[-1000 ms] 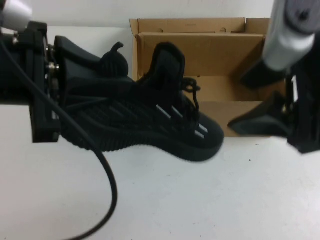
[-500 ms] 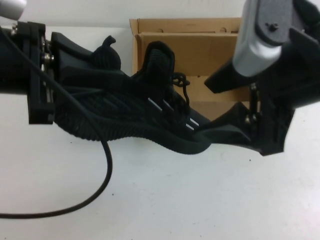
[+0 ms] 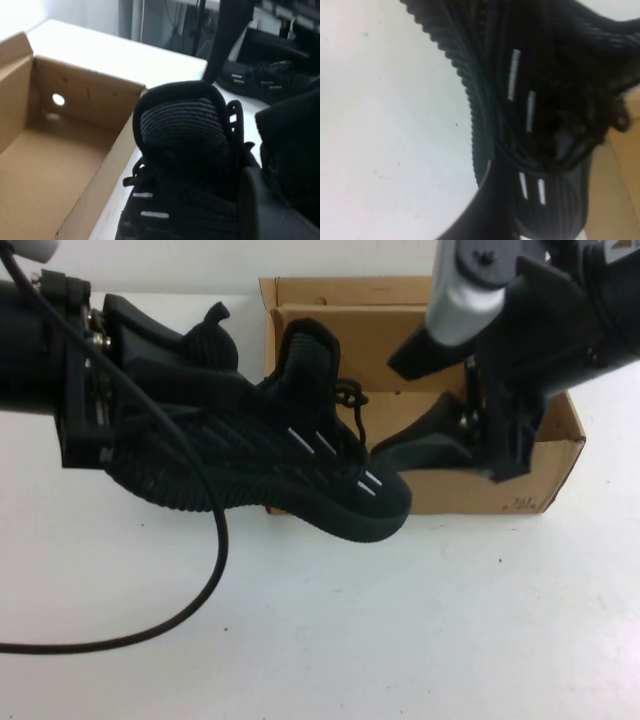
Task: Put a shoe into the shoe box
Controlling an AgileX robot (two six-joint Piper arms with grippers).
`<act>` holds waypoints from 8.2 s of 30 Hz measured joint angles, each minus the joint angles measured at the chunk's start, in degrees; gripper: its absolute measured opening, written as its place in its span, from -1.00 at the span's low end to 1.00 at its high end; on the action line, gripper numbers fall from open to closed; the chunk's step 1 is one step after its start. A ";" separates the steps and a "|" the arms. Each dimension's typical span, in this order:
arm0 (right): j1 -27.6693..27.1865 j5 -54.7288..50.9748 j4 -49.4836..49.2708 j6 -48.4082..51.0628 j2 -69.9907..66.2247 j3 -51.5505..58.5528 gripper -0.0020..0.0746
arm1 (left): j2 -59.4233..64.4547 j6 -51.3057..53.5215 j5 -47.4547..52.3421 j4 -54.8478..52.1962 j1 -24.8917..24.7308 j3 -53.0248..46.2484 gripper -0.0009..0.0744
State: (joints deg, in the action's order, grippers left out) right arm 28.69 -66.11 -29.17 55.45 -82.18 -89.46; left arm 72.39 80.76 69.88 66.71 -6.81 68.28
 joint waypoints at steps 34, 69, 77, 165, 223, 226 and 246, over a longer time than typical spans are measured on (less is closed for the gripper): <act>-12.63 -4.73 -14.70 2.71 -10.18 -3.42 0.46 | 0.00 -3.66 0.36 0.20 -4.02 2.59 -0.80; -9.47 -4.85 -22.69 22.26 -2.52 4.43 0.21 | 0.00 0.43 1.04 -7.10 -8.45 5.61 -0.80; -5.14 -4.61 -17.79 21.65 -2.13 4.43 0.63 | 0.00 0.55 1.04 -7.10 -8.45 5.61 -0.81; -6.56 39.35 29.77 11.13 -33.30 -10.73 -0.90 | 0.60 -43.05 -12.00 -27.30 -8.45 5.61 -0.96; -6.56 17.01 25.33 -30.89 0.89 -13.69 -0.96 | -19.71 -42.99 -4.14 -28.72 -8.45 7.38 -0.97; -6.56 14.22 25.42 -38.29 8.06 -11.42 -0.98 | -24.20 -47.28 -5.57 -32.46 -8.45 7.38 -0.98; -6.56 45.11 26.13 -57.52 63.67 62.92 -0.99 | -44.28 -63.44 -33.27 -42.55 -8.45 -26.93 -0.98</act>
State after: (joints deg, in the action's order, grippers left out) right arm 22.14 -21.00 -3.04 -2.08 -18.51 -26.54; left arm 28.11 17.32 36.61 24.17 -15.26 41.35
